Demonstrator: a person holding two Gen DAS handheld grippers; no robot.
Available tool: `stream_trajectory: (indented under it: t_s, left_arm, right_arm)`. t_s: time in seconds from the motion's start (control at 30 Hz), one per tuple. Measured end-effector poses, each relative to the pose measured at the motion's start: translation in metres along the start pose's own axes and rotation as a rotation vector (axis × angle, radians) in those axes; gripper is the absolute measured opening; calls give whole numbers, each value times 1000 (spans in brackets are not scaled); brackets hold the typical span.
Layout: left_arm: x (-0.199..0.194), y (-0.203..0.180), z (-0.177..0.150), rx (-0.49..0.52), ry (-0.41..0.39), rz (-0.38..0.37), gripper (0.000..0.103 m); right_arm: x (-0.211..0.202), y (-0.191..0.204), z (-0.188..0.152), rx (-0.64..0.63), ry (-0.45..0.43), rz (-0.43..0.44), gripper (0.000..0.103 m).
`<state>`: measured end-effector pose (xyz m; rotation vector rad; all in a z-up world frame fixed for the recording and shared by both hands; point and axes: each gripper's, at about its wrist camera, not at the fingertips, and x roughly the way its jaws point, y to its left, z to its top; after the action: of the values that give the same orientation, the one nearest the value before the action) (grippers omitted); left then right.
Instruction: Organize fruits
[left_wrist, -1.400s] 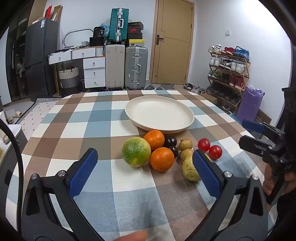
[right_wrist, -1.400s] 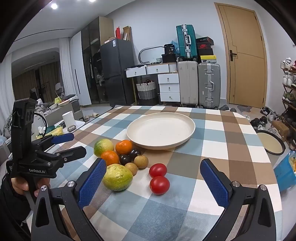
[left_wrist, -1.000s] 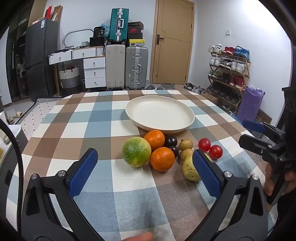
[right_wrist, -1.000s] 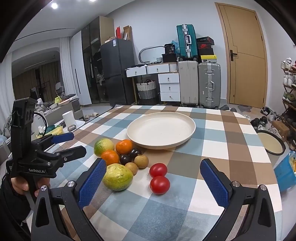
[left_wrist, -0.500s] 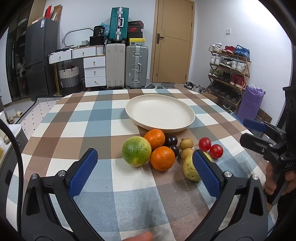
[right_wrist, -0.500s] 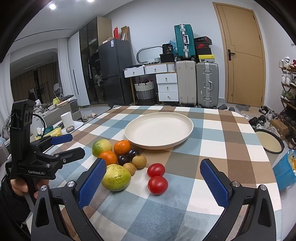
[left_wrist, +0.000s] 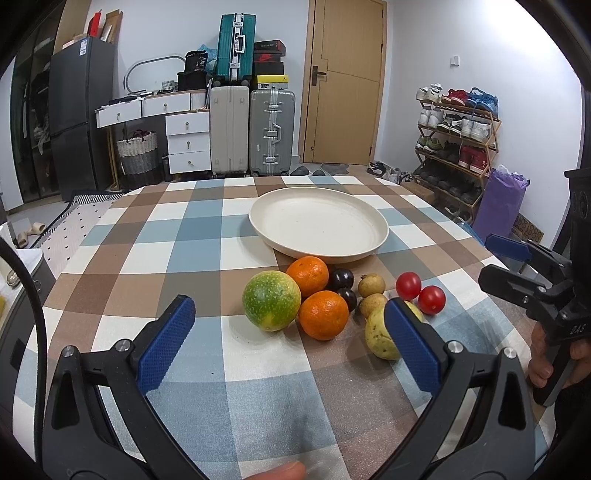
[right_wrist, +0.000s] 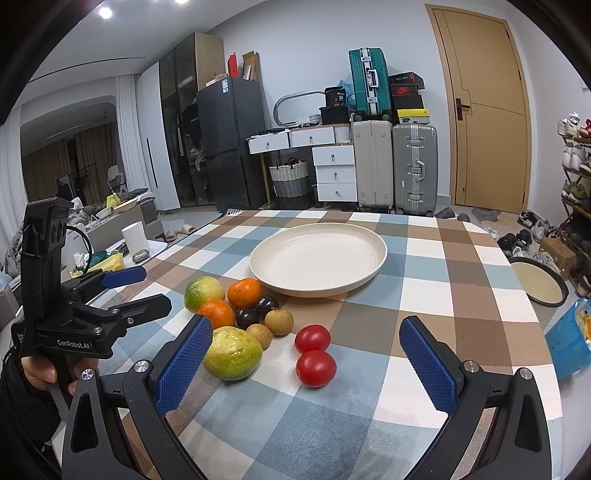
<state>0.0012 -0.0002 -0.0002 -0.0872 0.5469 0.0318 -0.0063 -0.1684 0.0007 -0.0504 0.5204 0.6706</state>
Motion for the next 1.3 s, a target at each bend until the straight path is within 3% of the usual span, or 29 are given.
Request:
stream_trajectory:
  t_s: [1.3]
  left_arm:
    - [2,-3,-5,7,5,1,102]
  right_arm:
    - [2,4,0,-15,0,3,103]
